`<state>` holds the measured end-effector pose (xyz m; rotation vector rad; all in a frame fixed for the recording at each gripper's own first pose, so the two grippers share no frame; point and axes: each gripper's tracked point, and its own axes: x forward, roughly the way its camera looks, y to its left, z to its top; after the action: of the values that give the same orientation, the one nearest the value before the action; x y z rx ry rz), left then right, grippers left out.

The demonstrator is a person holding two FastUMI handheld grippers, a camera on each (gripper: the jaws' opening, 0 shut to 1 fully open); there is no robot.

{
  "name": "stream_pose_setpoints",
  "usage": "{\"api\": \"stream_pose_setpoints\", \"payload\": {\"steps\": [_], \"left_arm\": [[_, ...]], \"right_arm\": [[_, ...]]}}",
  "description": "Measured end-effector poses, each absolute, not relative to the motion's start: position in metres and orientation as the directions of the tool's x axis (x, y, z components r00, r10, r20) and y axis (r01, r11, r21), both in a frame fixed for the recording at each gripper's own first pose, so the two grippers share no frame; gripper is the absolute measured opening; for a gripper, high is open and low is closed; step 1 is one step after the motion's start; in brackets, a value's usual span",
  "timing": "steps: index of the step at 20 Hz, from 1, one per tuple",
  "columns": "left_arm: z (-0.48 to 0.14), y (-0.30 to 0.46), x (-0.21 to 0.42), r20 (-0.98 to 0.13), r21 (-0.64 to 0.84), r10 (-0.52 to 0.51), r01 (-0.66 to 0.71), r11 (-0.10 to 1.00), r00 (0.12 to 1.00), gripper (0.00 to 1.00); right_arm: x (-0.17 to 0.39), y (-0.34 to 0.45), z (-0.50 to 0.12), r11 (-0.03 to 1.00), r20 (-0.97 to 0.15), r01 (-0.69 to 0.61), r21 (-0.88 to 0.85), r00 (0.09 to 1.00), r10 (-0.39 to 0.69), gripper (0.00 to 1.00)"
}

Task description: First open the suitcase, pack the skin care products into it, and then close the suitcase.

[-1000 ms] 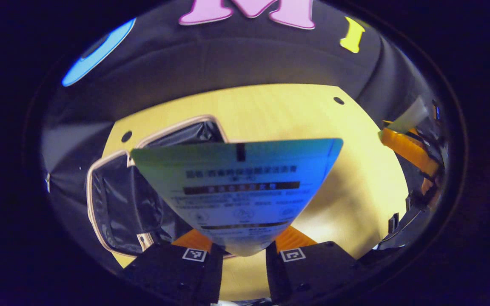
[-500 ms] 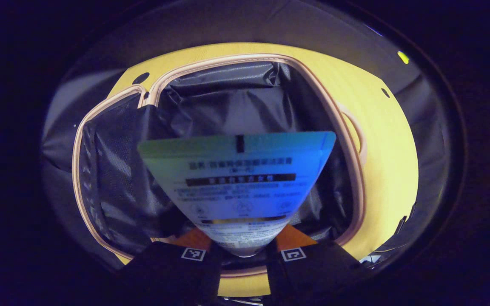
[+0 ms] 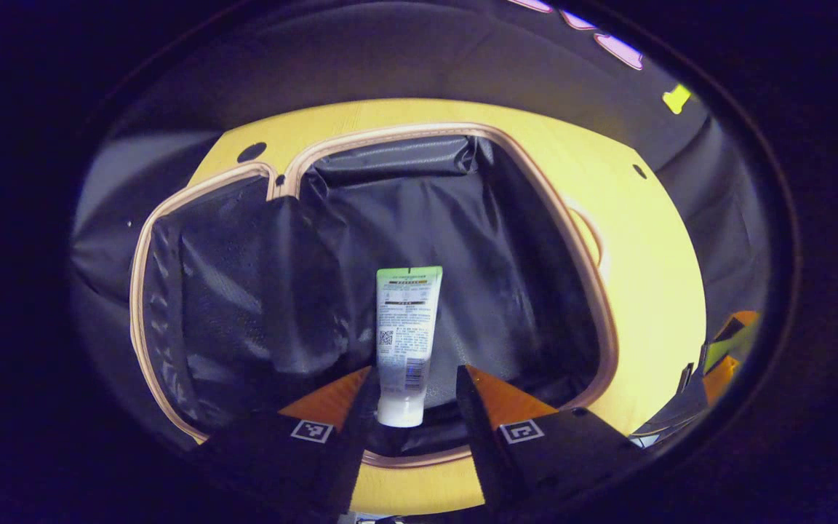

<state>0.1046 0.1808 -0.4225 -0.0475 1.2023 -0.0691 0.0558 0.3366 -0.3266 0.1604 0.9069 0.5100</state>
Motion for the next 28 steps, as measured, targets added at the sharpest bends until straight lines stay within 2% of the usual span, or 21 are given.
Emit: {"api": "stream_pose_setpoints", "payload": {"steps": [1, 3, 5, 6, 8, 10, 11, 13, 14, 15, 17, 19, 20, 21, 22, 23, 25, 28], "left_arm": [[-0.401, 0.186, 0.104, -0.905, -0.062, -0.073, 0.039, 0.997, 0.420, 0.79], [-0.358, 0.196, 0.099, -0.838, -0.066, -0.081, 0.046, 0.997, 0.540, 0.85], [-0.329, 0.210, 0.087, -0.772, -0.107, -0.099, 0.026, 0.994, 0.627, 0.87], [-0.320, 0.223, 0.077, -0.754, -0.125, -0.101, 0.009, 0.992, 0.649, 0.86], [-0.310, 0.263, 0.053, -0.734, -0.137, -0.067, -0.051, 0.989, 0.676, 0.85], [-0.313, 0.317, 0.032, -0.729, -0.135, 0.002, -0.146, 0.980, 0.685, 0.85], [-0.322, 0.341, 0.017, -0.750, -0.149, 0.037, -0.223, 0.963, 0.660, 0.87], [-0.338, 0.367, -0.008, -0.802, -0.231, 0.043, -0.376, 0.897, 0.596, 0.89], [-0.343, 0.376, -0.016, -0.805, -0.274, 0.035, -0.423, 0.864, 0.592, 0.89], [-0.345, 0.386, -0.024, -0.806, -0.291, 0.043, -0.459, 0.840, 0.591, 0.89], [-0.351, 0.413, -0.034, -0.809, -0.268, 0.087, -0.496, 0.826, 0.582, 0.89], [-0.353, 0.435, -0.036, -0.813, -0.243, 0.126, -0.527, 0.814, 0.569, 0.89], [-0.351, 0.440, -0.031, -0.808, -0.256, 0.128, -0.538, 0.803, 0.575, 0.89], [-0.347, 0.440, -0.024, -0.799, -0.277, 0.128, -0.548, 0.789, 0.587, 0.89], [-0.341, 0.449, -0.020, -0.788, -0.293, 0.133, -0.556, 0.778, 0.602, 0.89], [-0.335, 0.463, -0.016, -0.777, -0.295, 0.153, -0.567, 0.769, 0.611, 0.89], [-0.325, 0.503, -0.004, -0.749, -0.305, 0.209, -0.607, 0.734, 0.628, 0.89], [-0.330, 0.552, 0.027, -0.751, -0.357, 0.226, -0.669, 0.652, 0.621, 0.88]], "right_arm": [[0.054, 0.347, -0.334, 0.860, -0.727, -0.331, 0.388, 0.464, 0.507, 0.28], [0.051, 0.377, -0.350, 0.843, -0.753, -0.272, 0.464, 0.381, 0.537, 0.28], [0.057, 0.396, -0.385, 0.857, -0.798, -0.235, 0.459, 0.315, 0.514, 0.28], [0.053, 0.401, -0.403, 0.868, -0.834, -0.210, 0.450, 0.251, 0.492, 0.28], [0.047, 0.420, -0.424, 0.870, -0.855, -0.133, 0.474, 0.164, 0.491, 0.29], [0.048, 0.427, -0.440, 0.886, -0.876, -0.092, 0.454, 0.138, 0.463, 0.29], [0.046, 0.423, -0.452, 0.903, -0.895, -0.092, 0.420, 0.124, 0.429, 0.28], [0.039, 0.424, -0.477, 0.923, -0.922, -0.071, 0.378, 0.068, 0.382, 0.30], [0.036, 0.423, -0.485, 0.928, -0.928, -0.046, 0.369, 0.043, 0.371, 0.36], [0.038, 0.423, -0.488, 0.930, -0.929, -0.023, 0.368, 0.046, 0.368, 0.32], [0.048, 0.424, -0.484, 0.925, -0.921, 0.004, 0.380, 0.093, 0.378, 0.35], [0.048, 0.423, -0.466, 0.912, -0.901, -0.017, 0.409, 0.150, 0.407, 0.71], [0.050, 0.424, -0.454, 0.903, -0.884, -0.034, 0.428, 0.190, 0.426, 0.67], [0.048, 0.424, -0.433, 0.891, -0.861, -0.063, 0.449, 0.236, 0.450, 0.78], [0.049, 0.427, -0.401, 0.861, -0.813, -0.114, 0.495, 0.288, 0.506, 0.81], [0.049, 0.431, -0.375, 0.828, -0.758, -0.177, 0.532, 0.337, 0.559, 0.94], [0.044, 0.421, -0.316, 0.783, -0.661, -0.288, 0.552, 0.421, 0.621, 0.93], [0.045, 0.383, -0.254, 0.780, -0.599, -0.361, 0.511, 0.502, 0.624, 0.93]]}}
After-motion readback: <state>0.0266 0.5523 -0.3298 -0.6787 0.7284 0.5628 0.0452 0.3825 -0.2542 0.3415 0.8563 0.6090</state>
